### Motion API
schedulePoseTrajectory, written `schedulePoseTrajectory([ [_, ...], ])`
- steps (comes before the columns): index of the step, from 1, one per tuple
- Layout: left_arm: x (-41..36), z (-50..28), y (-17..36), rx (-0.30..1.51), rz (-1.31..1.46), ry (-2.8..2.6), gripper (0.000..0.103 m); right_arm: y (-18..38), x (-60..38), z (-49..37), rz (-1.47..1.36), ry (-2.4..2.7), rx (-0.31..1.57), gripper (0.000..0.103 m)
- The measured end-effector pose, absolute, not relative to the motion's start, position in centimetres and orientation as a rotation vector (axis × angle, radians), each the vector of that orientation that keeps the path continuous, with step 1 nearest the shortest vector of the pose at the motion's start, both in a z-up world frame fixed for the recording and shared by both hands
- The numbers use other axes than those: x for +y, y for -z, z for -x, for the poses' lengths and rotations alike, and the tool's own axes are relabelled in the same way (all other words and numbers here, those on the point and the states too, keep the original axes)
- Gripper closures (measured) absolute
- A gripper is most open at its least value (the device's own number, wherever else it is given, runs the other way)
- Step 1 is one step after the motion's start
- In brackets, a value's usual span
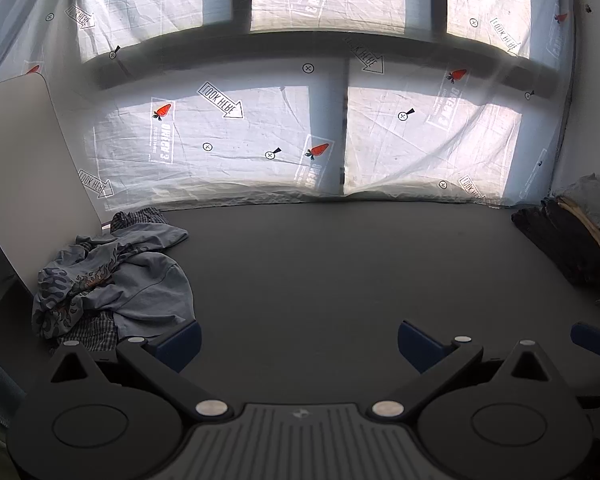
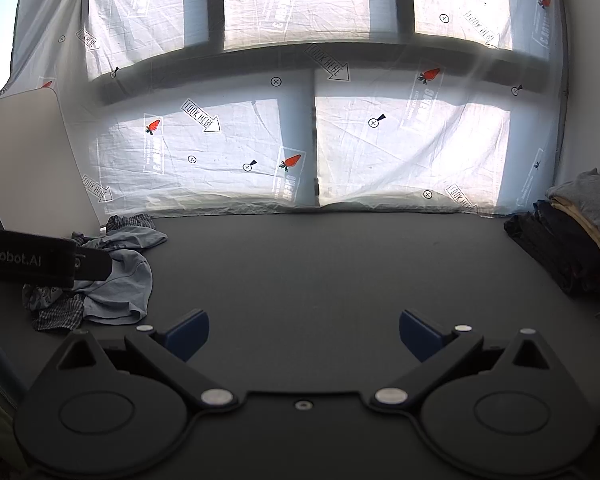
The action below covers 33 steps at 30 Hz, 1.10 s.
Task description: Fold clothes
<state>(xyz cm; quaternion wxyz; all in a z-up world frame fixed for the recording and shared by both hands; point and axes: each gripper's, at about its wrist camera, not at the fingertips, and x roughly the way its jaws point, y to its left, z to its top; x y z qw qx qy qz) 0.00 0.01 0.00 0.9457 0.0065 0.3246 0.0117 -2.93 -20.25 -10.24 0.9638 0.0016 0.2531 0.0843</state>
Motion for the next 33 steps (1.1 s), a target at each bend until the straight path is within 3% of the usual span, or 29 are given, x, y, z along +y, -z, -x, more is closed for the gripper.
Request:
schedulePoseTrajectory([
  [33,0.3,-0.06,-0.05,0.667,0.006,-0.022,0.0,9.99,-20.09,2.85,0.0,-0.157,0.497,0.0],
])
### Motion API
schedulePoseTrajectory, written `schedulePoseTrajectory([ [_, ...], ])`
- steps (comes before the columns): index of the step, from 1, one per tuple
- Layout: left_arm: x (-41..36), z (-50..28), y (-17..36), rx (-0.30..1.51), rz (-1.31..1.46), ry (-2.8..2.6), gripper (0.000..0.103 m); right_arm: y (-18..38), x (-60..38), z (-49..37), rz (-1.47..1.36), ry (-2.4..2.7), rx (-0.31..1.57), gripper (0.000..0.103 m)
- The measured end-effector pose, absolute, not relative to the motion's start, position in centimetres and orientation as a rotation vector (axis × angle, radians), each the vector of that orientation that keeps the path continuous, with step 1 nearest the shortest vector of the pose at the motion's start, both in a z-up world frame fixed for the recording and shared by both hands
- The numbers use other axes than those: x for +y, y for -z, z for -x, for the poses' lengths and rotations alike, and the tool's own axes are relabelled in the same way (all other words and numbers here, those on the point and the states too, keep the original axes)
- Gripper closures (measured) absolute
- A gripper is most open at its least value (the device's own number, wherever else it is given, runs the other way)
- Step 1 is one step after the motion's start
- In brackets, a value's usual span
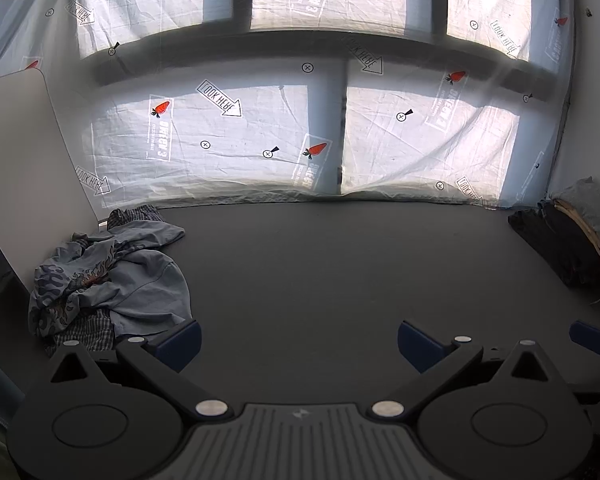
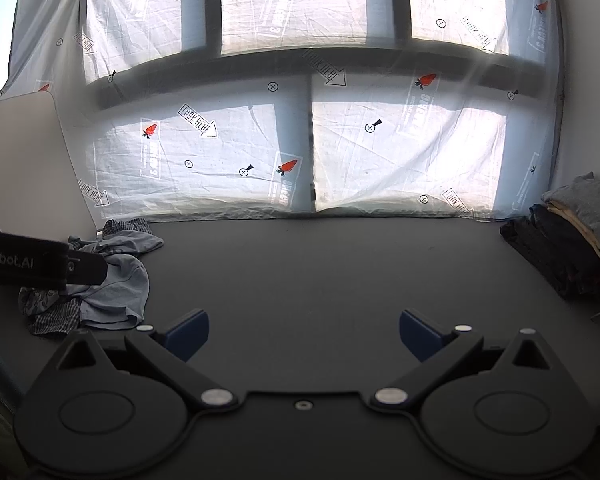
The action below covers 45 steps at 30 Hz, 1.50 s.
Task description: Fold clothes
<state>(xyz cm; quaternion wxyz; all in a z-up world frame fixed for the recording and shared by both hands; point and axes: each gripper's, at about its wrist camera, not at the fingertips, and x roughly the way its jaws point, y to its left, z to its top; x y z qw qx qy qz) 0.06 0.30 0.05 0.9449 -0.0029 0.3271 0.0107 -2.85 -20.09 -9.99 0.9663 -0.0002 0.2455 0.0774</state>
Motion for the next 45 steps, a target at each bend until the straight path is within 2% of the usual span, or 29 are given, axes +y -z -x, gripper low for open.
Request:
schedulePoseTrajectory([
  [35,1.2,-0.3,0.6,0.674,0.011,-0.033,0.0,10.2,-20.0,2.5,-0.006,-0.147,0.489,0.0],
  [45,-0.5,-3.9,1.9,0.691,0.102,-0.05,0.0,11.4,-23.3,-1.2,-0.045,-0.108,0.507,0.0],
])
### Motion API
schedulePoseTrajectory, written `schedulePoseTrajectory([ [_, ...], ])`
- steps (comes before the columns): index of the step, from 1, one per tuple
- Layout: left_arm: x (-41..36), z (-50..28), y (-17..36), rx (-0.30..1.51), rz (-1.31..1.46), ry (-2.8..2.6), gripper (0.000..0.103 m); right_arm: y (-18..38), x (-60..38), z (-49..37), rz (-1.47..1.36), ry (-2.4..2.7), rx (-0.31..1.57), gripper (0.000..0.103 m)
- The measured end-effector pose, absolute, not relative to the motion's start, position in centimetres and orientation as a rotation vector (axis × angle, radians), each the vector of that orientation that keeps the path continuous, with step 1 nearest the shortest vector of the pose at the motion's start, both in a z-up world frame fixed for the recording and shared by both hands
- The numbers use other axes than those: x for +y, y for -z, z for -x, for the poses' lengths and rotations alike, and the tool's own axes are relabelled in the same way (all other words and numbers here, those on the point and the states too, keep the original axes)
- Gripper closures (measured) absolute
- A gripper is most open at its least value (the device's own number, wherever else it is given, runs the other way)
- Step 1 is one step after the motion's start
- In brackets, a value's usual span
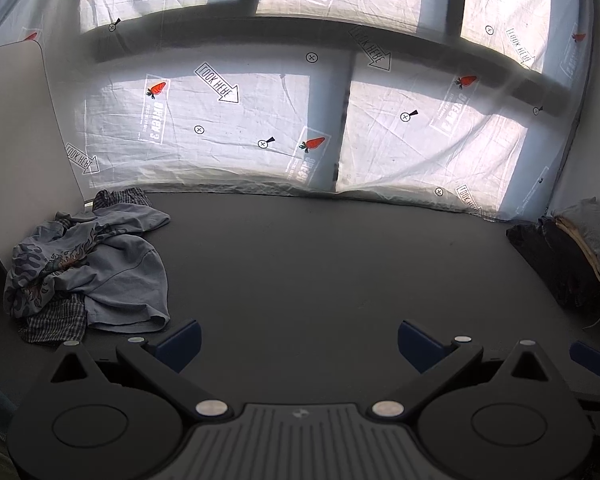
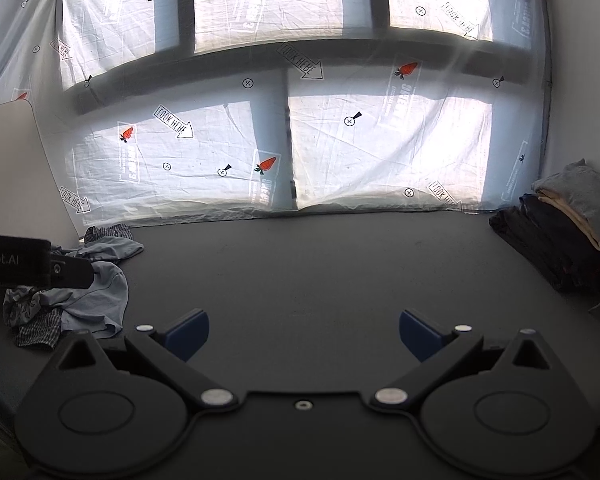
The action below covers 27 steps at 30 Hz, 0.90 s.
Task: Fold clothes
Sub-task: 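Reach the left gripper into the clothes pile and grasp the light-blue T-shirt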
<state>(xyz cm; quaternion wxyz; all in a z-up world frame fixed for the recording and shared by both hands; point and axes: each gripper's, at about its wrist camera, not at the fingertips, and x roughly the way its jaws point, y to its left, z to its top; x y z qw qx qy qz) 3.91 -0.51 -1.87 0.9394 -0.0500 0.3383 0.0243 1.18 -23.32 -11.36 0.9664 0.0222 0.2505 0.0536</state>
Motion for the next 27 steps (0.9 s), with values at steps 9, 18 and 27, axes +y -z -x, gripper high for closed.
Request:
schedulePoseTrajectory([
  [9,0.1,-8.0,4.6,0.738,0.208,-0.159,0.0,14.9,-25.7,-8.3,-0.147,-0.118,0.596,0.0],
  [18,4.8,-12.3,10.1,0.885,0.337,-0.285,0.0,17.1,-23.6,-15.0,-0.148,-0.166,0.667,0.0],
  [27,16.8,-16.3,13.7,0.939,0.414,-0.354,0.001,19.8,-14.2,-22.1,-0.078,-0.164,0.725,0.0],
])
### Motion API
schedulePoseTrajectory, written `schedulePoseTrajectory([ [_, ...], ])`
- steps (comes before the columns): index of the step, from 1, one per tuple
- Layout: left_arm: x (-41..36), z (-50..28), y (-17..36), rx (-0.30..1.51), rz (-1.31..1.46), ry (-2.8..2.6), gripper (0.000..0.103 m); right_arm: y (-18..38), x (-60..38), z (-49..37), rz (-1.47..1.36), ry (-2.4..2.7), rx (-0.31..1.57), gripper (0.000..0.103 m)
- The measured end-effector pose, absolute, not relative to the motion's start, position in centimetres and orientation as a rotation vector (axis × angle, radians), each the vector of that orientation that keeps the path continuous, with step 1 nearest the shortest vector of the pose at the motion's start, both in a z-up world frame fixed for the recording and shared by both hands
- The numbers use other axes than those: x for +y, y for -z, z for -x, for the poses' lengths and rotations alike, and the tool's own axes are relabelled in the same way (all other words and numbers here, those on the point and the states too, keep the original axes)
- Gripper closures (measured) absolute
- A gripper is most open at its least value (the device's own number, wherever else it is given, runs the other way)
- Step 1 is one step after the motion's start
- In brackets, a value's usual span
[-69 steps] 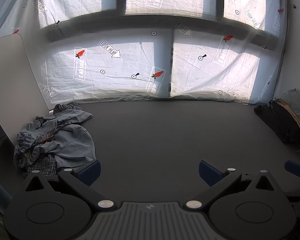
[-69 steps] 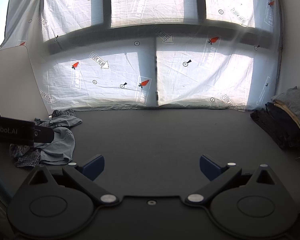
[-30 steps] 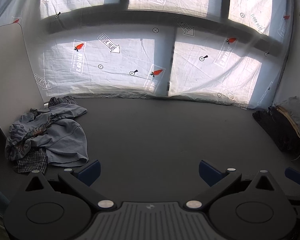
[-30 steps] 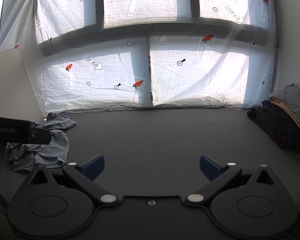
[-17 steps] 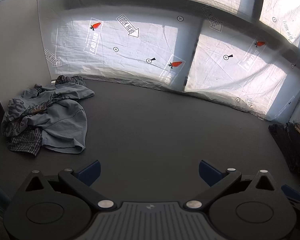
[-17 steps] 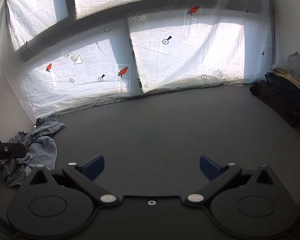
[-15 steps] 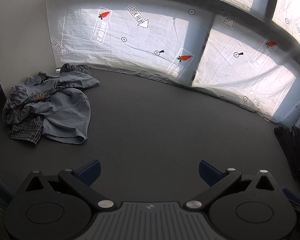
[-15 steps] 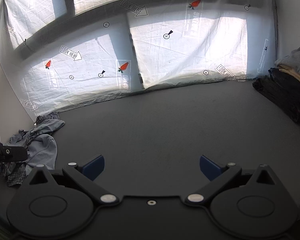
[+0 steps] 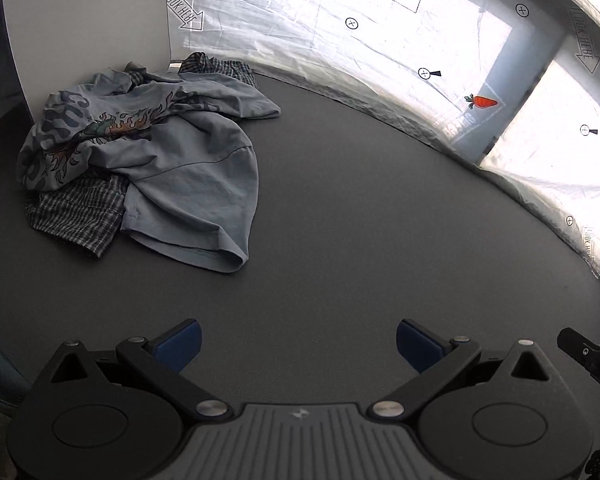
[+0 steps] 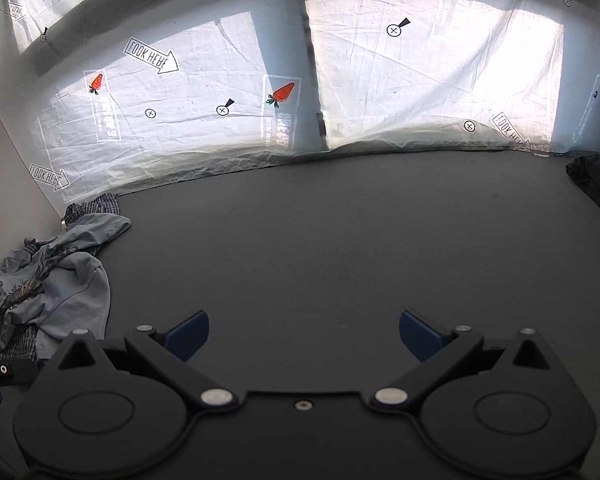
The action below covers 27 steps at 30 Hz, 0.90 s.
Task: Fold clothes
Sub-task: 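Reach the left gripper into the clothes pile and grasp the light-blue T-shirt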
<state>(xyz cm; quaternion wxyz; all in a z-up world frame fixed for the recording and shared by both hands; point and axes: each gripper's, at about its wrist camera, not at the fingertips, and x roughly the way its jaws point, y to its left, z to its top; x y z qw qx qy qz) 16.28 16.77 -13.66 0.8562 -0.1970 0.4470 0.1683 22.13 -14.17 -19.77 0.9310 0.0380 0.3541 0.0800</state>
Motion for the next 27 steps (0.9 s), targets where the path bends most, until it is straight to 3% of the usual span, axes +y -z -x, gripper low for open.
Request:
schedulePoseTrajectory([
  [6,28.5,-20.9,16.0,0.896,0.372,-0.504,0.002,21.7,-5.2,-29.7,-0.047,-0.208,0.783,0.0],
  [12,40.2,-25.0,18.9,0.875,0.392,-0.714,0.018,24.7,3.1,-37.1,0.02,-0.222,0.866,0.0],
  [20,50.0,-26.5,20.0,0.733,0.462,-0.924,0.016,27.8,10.4,-42.5,0.092,-0.252,0.935,0.0],
  [24,52.4,-27.4,20.7,0.755,0.406,-1.031,0.016,28.8,11.9,-43.3,0.123,-0.263,0.948,0.0],
  [26,52.8,-27.4,21.0,0.76,0.423,-0.999,0.021,29.1,12.1,-43.4,0.123,-0.269,0.958,0.0],
  [27,53.0,-27.5,21.2,0.763,0.432,-0.983,0.041,29.2,12.0,-43.3,0.119,-0.273,0.962,0.0],
])
